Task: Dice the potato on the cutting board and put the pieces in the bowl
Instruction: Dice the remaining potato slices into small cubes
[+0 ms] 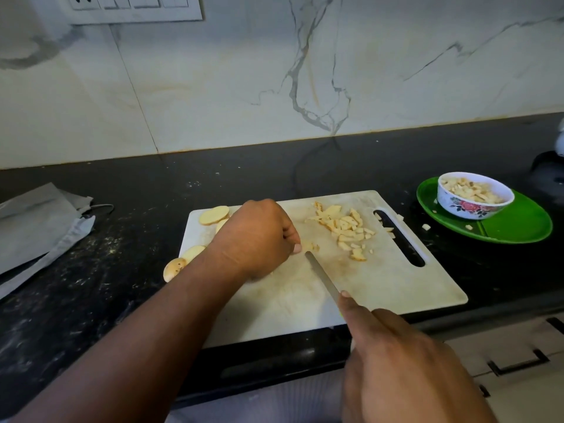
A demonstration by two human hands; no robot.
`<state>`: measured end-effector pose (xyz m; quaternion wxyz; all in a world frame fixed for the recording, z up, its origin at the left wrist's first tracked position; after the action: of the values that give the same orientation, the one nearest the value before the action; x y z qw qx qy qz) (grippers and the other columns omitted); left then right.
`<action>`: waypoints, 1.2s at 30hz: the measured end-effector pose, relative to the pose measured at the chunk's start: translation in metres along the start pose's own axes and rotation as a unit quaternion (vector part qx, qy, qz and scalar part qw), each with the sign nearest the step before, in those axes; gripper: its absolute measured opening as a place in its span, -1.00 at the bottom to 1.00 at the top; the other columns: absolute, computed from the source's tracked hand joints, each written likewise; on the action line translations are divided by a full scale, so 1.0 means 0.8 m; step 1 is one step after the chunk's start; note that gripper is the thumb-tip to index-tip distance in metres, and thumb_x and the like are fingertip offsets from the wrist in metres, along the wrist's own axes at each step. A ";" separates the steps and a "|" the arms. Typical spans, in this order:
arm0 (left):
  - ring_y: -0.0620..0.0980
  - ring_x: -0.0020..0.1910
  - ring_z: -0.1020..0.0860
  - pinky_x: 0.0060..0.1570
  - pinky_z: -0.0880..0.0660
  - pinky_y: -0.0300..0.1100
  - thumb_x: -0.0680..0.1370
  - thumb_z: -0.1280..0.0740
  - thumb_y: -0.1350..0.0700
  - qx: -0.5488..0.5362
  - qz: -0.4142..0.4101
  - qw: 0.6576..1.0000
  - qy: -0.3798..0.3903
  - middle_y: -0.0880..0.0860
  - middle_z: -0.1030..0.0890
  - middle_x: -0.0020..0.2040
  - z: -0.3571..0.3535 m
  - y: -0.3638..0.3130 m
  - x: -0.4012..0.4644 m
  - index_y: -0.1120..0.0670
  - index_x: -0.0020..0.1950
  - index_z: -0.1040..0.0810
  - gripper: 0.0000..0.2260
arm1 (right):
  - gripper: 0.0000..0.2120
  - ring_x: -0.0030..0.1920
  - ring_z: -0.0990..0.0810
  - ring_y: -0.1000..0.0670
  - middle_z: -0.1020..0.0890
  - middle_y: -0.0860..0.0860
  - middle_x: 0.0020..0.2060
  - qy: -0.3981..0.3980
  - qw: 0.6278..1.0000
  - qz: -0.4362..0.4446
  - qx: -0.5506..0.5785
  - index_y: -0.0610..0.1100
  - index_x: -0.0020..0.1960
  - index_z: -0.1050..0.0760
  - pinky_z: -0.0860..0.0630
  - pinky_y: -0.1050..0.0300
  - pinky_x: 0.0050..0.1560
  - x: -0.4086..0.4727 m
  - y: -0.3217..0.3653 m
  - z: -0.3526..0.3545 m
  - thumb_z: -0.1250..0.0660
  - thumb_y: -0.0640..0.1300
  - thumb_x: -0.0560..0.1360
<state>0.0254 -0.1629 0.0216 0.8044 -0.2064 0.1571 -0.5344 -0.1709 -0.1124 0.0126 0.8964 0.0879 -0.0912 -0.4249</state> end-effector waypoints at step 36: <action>-0.08 0.07 -0.62 0.16 -0.49 -0.07 0.46 -0.60 0.03 -0.075 0.118 0.987 -0.079 -0.09 -0.71 -0.04 0.091 0.123 0.015 -0.06 -0.07 -0.73 -0.90 | -0.58 -0.37 -0.35 0.14 -0.37 0.16 -0.38 -0.104 0.991 -0.066 0.051 0.27 0.36 -0.33 -0.28 0.30 -0.37 0.021 -0.043 0.032 -0.23 -0.02 0.54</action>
<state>0.1425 -0.1286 0.0347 0.8541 -0.2875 0.1558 -0.4045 -0.1923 -0.1493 0.0309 0.8463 0.0946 -0.1989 -0.4850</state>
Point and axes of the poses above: each hand's wrist, its own x-axis towards the middle knuckle, its own z-axis out of the back of the hand, y = z × x, the point moved 6 cm from there along x, towards the middle knuckle
